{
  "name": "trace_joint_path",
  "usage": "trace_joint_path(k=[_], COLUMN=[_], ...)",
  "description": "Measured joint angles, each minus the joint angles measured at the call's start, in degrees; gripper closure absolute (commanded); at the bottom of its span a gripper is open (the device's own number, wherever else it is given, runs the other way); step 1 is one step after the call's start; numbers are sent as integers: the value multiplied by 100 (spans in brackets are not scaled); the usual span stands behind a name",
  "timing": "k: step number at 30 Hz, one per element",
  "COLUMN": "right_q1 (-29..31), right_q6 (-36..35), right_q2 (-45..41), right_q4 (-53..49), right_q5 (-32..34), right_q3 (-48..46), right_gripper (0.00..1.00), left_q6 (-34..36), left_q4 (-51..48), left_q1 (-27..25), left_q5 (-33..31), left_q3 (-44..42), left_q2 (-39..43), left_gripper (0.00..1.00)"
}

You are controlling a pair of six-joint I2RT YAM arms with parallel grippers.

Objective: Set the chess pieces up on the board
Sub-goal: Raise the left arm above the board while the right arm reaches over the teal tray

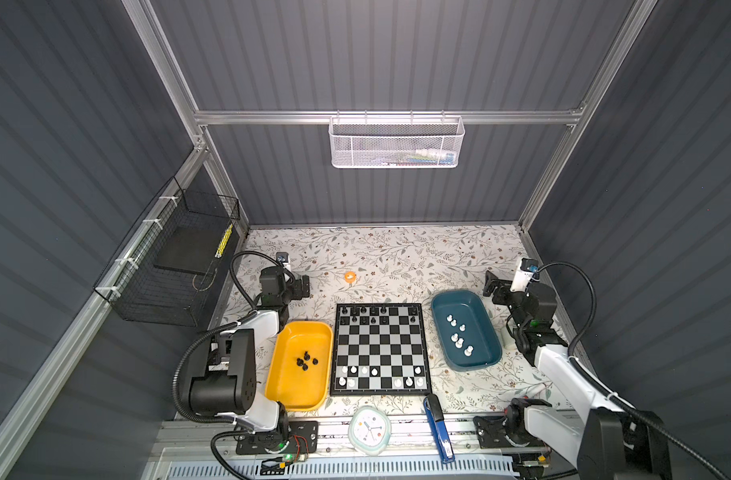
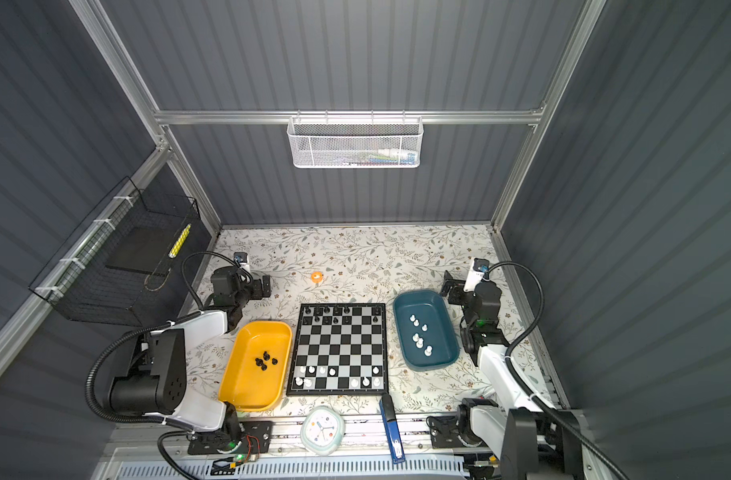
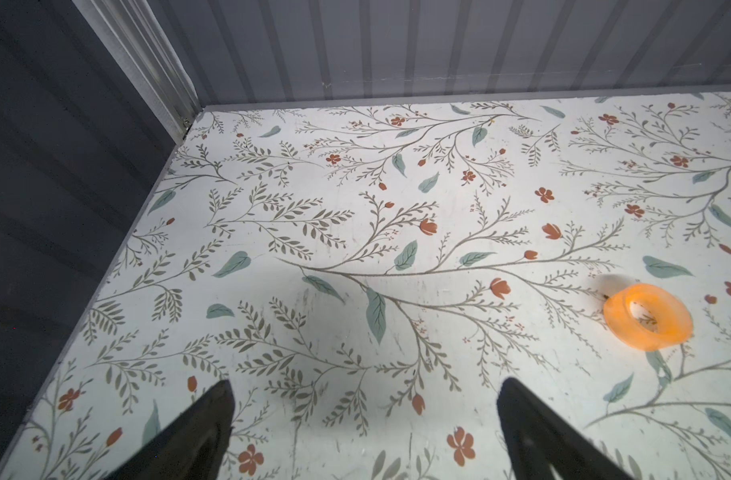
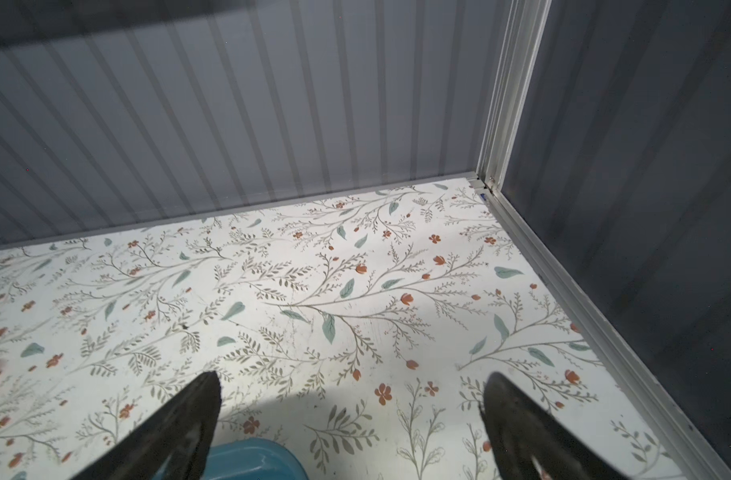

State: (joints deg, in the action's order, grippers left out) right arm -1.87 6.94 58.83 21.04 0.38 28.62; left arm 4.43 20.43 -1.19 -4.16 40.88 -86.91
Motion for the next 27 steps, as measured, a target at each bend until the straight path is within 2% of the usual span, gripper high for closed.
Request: trace_joint_path(k=[7, 11, 16, 20, 27], right_q1=[317, 623, 935, 1093, 1335], right_q6=[713, 1091, 1451, 1681, 1821], right_q2=[-428, -649, -782, -828, -815], right_q4=[-2358, -3423, -4599, -5375, -6275], right_q5=[144, 74, -66, -201, -317], right_q3=[1335, 1547, 1729, 1943, 2345], right_gripper=[5, 12, 22, 28, 28], left_q6=[363, 671, 1117, 1353, 1556], left_q4=[-1672, -2916, -4210, -5047, -5779], left_q1=[0, 0, 0, 0, 0], left_q5=[-35, -9, 205, 428, 608], left_q3=[852, 1834, 2610, 2883, 2983], left_q2=[387, 396, 566, 774, 1029], left_gripper=[0, 0, 0, 0, 1])
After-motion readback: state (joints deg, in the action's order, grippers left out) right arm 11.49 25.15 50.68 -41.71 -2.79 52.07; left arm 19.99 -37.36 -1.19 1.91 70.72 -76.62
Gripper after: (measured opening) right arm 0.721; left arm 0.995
